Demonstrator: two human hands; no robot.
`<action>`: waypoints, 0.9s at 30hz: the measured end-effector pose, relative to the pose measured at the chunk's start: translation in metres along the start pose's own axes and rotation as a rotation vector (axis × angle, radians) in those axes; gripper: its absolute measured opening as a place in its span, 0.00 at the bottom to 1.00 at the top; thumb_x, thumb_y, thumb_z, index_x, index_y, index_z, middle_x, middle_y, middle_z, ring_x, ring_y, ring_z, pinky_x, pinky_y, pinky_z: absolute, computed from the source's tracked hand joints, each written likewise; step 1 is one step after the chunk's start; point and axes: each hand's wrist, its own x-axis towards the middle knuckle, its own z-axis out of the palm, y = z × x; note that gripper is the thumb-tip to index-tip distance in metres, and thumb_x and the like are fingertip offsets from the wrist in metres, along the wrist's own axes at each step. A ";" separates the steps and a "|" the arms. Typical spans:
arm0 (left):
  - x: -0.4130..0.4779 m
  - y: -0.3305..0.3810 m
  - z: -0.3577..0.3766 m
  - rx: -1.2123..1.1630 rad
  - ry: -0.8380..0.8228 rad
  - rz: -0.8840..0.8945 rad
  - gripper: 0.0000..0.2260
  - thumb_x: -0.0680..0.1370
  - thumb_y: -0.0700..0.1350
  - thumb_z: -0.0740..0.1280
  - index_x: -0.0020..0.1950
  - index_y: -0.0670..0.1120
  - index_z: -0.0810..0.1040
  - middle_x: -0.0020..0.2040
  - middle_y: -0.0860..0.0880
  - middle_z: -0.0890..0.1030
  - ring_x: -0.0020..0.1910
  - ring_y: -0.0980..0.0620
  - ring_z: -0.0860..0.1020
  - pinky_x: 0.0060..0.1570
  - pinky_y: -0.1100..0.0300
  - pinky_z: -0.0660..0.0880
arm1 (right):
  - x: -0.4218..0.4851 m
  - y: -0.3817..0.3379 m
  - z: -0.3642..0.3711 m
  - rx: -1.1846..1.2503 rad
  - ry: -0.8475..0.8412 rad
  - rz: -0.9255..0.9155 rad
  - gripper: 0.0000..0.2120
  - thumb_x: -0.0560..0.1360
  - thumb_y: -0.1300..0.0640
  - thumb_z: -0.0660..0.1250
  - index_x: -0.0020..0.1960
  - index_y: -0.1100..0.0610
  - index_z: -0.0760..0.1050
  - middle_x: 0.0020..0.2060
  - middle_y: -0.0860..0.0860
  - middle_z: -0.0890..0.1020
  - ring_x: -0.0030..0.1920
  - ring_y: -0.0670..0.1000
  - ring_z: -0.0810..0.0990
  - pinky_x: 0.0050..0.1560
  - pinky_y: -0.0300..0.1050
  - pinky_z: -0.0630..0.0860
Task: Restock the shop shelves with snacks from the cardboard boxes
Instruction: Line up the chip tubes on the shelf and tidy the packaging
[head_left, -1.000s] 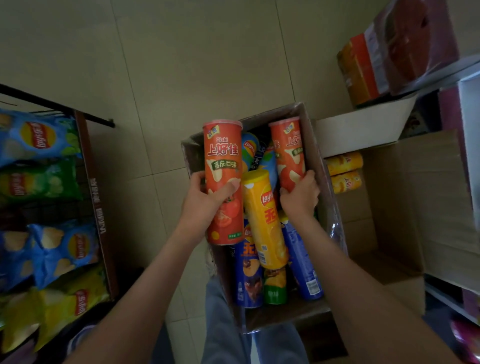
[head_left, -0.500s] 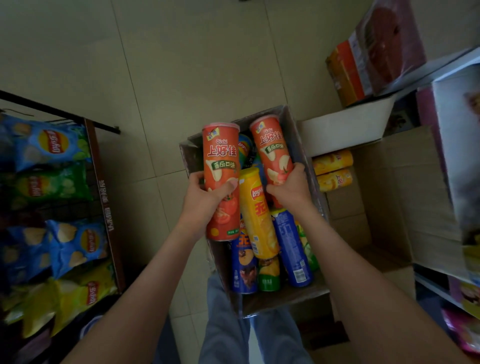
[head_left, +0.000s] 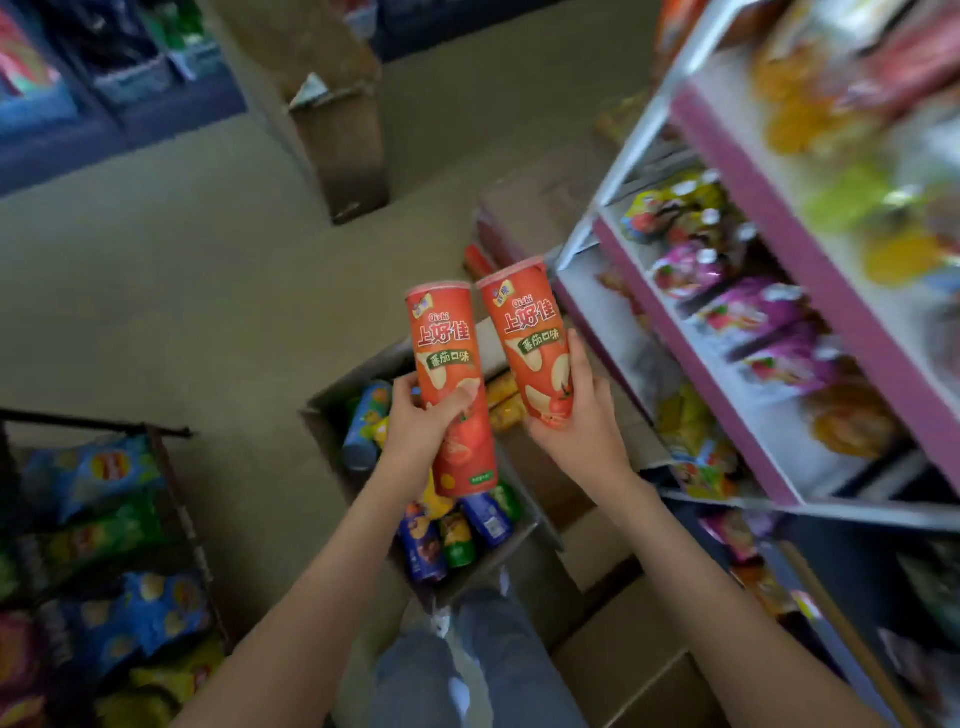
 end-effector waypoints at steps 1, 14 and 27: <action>-0.015 0.008 0.015 0.008 -0.055 0.010 0.23 0.71 0.46 0.76 0.61 0.47 0.69 0.55 0.46 0.80 0.51 0.48 0.81 0.51 0.52 0.79 | -0.016 -0.003 -0.020 0.022 0.045 0.013 0.51 0.70 0.56 0.73 0.76 0.37 0.40 0.62 0.55 0.66 0.64 0.57 0.70 0.62 0.52 0.71; -0.235 0.003 0.193 0.279 -0.818 0.142 0.35 0.63 0.51 0.78 0.66 0.47 0.67 0.58 0.47 0.80 0.53 0.50 0.81 0.54 0.48 0.78 | -0.254 0.050 -0.214 0.594 0.458 0.025 0.46 0.73 0.55 0.74 0.72 0.32 0.43 0.69 0.47 0.67 0.63 0.42 0.75 0.57 0.44 0.78; -0.521 -0.158 0.336 0.534 -1.249 0.368 0.23 0.70 0.46 0.76 0.58 0.52 0.67 0.53 0.51 0.80 0.50 0.53 0.82 0.50 0.54 0.78 | -0.568 0.186 -0.341 0.578 0.904 0.066 0.45 0.77 0.65 0.66 0.76 0.39 0.38 0.69 0.42 0.69 0.64 0.41 0.75 0.58 0.38 0.76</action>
